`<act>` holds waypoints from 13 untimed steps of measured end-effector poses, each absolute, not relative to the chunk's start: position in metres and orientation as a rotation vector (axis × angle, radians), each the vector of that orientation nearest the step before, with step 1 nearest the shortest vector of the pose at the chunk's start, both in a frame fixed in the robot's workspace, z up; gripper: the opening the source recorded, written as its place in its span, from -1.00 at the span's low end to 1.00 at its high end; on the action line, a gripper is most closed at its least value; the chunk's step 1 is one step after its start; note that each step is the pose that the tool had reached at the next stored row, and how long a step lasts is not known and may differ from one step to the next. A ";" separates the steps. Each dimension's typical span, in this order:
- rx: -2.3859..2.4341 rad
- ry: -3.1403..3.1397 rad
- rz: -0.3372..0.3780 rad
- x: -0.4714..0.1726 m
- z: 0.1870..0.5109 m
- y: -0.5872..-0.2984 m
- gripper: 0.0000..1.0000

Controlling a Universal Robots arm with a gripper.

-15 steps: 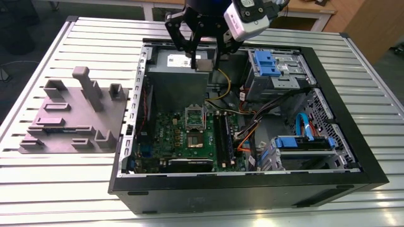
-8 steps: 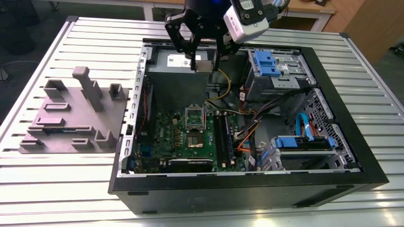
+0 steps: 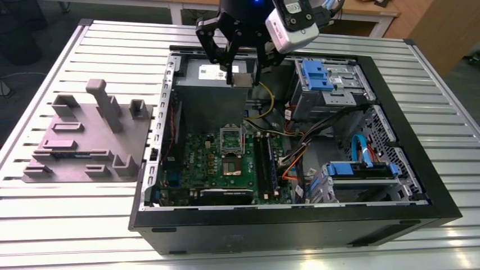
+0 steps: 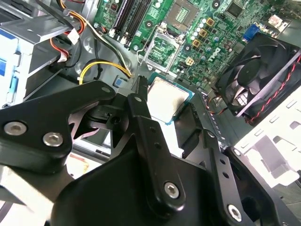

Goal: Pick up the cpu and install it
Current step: 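Place the cpu into insertion slot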

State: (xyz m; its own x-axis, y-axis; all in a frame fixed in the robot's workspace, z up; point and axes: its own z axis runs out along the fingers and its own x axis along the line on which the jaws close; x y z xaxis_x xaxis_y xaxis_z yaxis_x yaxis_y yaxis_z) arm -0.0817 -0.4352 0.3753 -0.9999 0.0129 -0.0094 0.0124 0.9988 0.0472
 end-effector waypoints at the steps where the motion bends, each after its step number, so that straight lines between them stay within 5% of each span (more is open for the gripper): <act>1: 0.020 3.131 0.074 -0.082 0.375 -0.435 -0.06; 13: 0.020 3.131 0.074 -0.082 0.373 -0.435 -0.06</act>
State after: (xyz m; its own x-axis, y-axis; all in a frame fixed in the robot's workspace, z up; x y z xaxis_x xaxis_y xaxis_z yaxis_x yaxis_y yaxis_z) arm -0.0817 -0.4352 0.3730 -0.9999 0.0129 -0.0092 0.0125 0.9988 0.0473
